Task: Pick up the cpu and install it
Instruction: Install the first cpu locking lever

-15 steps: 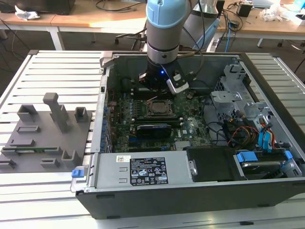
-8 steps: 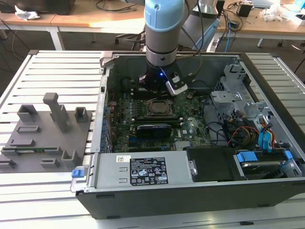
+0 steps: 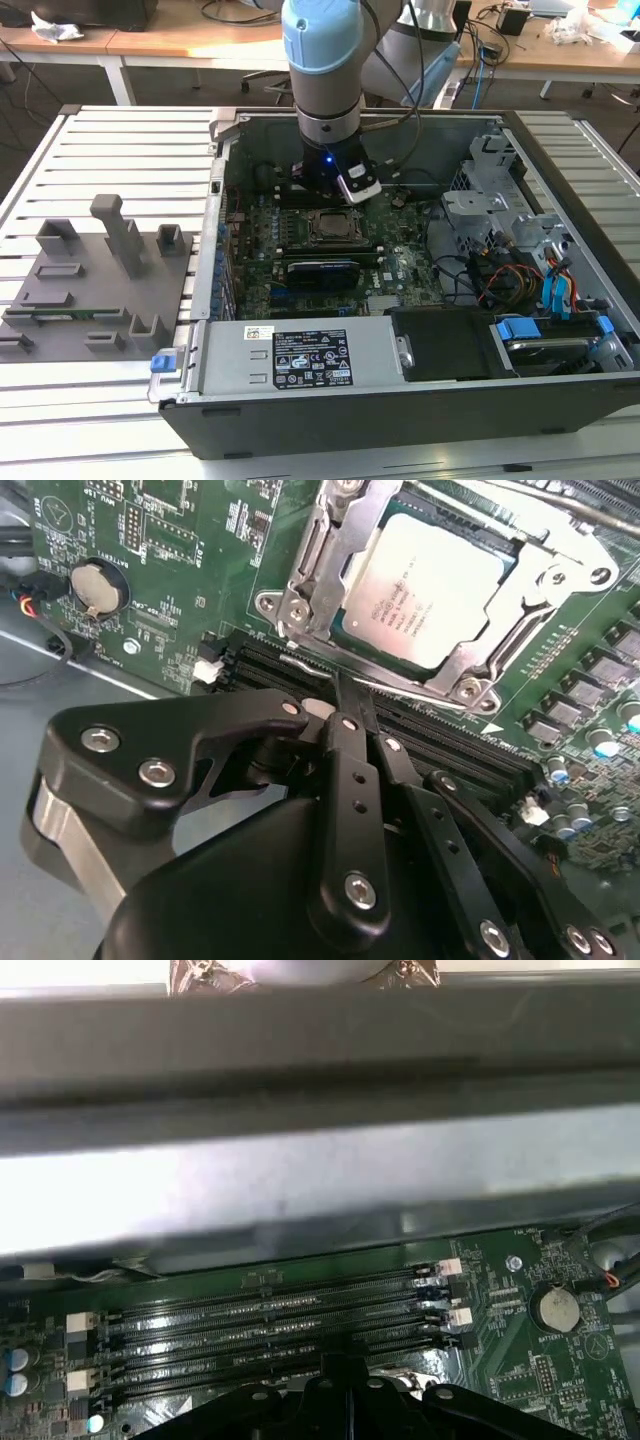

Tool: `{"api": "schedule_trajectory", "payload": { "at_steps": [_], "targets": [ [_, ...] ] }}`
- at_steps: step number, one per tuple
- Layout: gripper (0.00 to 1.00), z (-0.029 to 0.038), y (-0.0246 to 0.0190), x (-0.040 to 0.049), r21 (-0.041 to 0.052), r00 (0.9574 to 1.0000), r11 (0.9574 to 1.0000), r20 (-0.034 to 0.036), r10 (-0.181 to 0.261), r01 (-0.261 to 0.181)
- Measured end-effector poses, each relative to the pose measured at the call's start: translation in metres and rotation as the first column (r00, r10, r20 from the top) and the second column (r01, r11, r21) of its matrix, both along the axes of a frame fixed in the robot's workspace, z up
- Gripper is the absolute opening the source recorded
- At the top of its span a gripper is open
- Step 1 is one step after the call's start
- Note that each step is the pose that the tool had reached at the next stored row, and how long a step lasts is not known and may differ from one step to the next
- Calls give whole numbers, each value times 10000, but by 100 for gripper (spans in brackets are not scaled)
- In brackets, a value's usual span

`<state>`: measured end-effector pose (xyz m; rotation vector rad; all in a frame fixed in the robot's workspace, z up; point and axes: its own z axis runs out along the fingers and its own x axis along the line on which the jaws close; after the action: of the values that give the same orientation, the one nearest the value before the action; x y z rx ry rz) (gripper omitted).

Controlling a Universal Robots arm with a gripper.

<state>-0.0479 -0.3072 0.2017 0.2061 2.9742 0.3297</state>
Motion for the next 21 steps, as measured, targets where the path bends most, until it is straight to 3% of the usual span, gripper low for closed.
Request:
{"api": "schedule_trajectory", "payload": {
  "at_steps": [2,8,13,17,21],
  "targets": [
    [11,-38,2,0,0,9994,9994,0,-336,336],
    [11,-49,2,0,-3,9989,9989,0,-467,467],
    [11,7,2,0,-2,9989,9989,0,-470,470],
    [11,15,5,-4,-2,9987,9987,6,-501,501],
    [11,14,8,-6,-1,9947,9947,12,-1032,1032]
  ]
}}
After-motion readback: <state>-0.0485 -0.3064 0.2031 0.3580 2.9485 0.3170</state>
